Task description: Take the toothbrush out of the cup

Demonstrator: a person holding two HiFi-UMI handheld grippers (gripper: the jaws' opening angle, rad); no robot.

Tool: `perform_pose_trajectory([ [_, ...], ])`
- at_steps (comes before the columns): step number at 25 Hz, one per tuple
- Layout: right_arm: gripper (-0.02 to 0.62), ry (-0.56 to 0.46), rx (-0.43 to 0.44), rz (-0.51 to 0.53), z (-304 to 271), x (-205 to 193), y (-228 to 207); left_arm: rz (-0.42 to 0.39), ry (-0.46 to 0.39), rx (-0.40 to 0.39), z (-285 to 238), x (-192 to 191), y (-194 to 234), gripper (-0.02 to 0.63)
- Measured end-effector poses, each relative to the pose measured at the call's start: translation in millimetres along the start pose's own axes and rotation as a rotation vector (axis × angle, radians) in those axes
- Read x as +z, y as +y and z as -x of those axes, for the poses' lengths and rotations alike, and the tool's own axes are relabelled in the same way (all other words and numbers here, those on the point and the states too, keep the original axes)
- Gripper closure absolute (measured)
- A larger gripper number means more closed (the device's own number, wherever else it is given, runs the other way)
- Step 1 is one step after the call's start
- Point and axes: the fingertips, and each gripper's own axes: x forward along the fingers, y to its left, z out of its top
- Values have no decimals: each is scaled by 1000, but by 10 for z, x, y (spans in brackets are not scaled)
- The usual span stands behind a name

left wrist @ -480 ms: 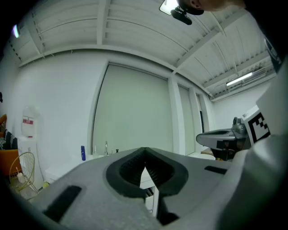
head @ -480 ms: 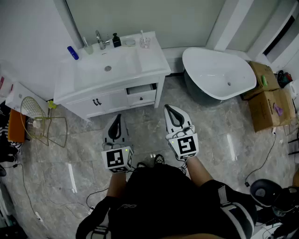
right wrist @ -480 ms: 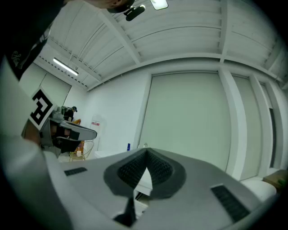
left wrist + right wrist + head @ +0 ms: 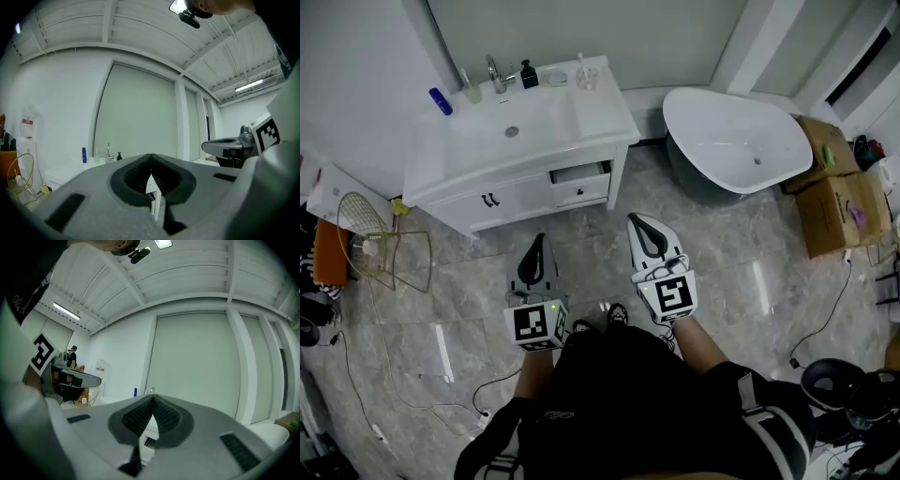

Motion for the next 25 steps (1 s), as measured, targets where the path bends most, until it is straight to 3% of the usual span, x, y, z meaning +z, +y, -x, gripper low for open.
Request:
perform_pose_trajectory([
  [4,584,20,11,-5,20,-112,15,25,24,-6,-4,-126,-43,598],
  [11,464,77,53,-41,7,-325,-145,66,106,0,-131,-385,-10,420],
  [17,398,68,81,-82,-59,-433,-427,151,161,26,-288,-534,120,383],
  [22,366,55,91,-101,-118,-559,-751,115,167,67,-432,-512,126,376],
  [25,354,69,93,-135,-203,-679,-879,157,196,89,-485,-641,155,376],
])
